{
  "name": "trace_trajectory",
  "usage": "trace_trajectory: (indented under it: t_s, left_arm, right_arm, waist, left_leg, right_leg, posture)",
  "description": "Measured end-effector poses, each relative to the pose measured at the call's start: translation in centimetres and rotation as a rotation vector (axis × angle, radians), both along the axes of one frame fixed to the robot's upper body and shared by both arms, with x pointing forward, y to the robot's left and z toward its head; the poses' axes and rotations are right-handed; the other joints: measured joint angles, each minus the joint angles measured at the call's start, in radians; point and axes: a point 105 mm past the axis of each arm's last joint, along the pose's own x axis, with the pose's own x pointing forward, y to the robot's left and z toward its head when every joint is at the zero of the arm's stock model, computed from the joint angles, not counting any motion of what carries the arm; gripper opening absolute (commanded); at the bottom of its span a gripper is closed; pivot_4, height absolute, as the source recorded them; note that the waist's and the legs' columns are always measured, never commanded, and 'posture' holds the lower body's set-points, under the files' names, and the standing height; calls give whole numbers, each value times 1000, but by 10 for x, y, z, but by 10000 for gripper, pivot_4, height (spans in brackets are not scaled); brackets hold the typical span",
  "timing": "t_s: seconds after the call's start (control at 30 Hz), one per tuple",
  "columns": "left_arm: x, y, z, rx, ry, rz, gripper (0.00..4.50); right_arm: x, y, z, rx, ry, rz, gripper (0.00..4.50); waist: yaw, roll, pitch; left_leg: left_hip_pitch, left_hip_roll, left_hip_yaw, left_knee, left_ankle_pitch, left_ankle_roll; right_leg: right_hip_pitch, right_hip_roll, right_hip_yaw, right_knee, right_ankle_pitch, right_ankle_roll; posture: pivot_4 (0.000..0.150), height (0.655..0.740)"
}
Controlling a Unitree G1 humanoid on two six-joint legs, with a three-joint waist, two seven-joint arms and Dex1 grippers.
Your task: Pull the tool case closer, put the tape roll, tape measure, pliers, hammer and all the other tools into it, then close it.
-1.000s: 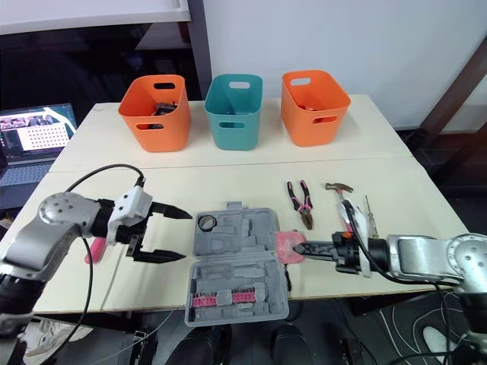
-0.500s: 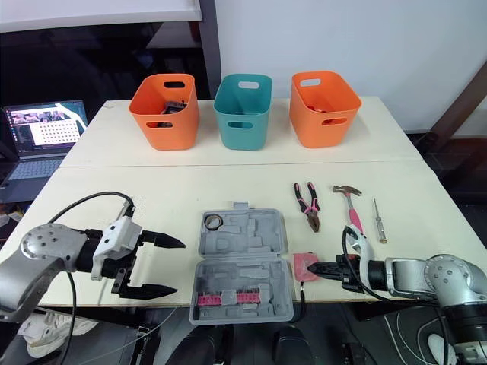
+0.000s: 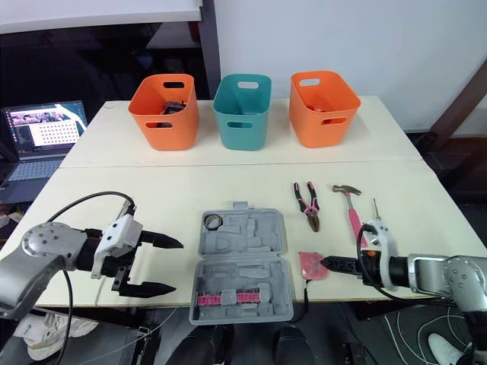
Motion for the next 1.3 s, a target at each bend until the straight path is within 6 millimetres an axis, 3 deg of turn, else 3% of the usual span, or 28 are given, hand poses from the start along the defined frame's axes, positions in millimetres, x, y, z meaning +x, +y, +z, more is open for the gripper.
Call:
trace_trajectory:
  t_s: [0.1,0.17,0.37,0.63,1.0,1.1,1.17,1.3]
  left_arm:
    - [12,-7,3,-69,-47,51,45000]
    - [16,-8,3,-93,-53,63,45000]
    - [15,-4,-2,-73,53,43,45000]
    - [7,2,-6,-51,128,33,45000]
    - [3,1,-6,-44,117,36,45000]
    - [4,2,-5,-41,109,34,45000]
    - [4,2,-5,-40,102,32,45000]
    - [4,2,-4,-40,97,31,45000]
  right_arm:
    - [3,7,26,-215,-292,169,44811]
    - [2,11,28,-308,-367,289,44811]
    - [-4,34,2,-356,-355,559,44811]
    - [1,40,-29,-512,-410,841,44811]
    - [9,45,-45,-520,-394,892,44811]
    - [10,43,-48,-523,-384,884,37650]
    - [10,43,-47,-518,-382,881,28878]
    - [10,40,-45,-511,-371,856,28146]
  waist:
    - [-1,0,0]
    - [-2,0,0]
    - [-3,0,0]
    - [-2,0,0]
    - [-1,0,0]
    - [-1,0,0]
    - [-1,0,0]
    - [-1,0,0]
  left_leg:
    - [0,0,0,0,0,0]
    - [0,0,1,0,0,0]
    - [1,1,1,1,0,0]
    - [1,0,1,0,0,-1]
    - [1,0,1,0,0,-1]
    - [1,0,1,0,0,-1]
    - [1,0,1,0,0,-1]
    - [1,0,1,1,0,-1]
  right_leg:
    - [0,1,0,0,1,3]
    - [0,1,0,0,2,3]
    - [0,1,0,0,0,1]
    - [-1,1,0,0,1,2]
    - [-1,1,0,1,1,1]
    - [-1,1,0,1,1,2]
    - [-1,1,0,1,1,2]
    - [-1,1,0,1,1,2]
  posture:
    - [1500,7329]
    - [1500,7329]
    - [1500,7329]
    - [1500,7329]
    - [1500,7329]
    - [1500,7329]
    - [1500,7329]
    - [1500,7329]
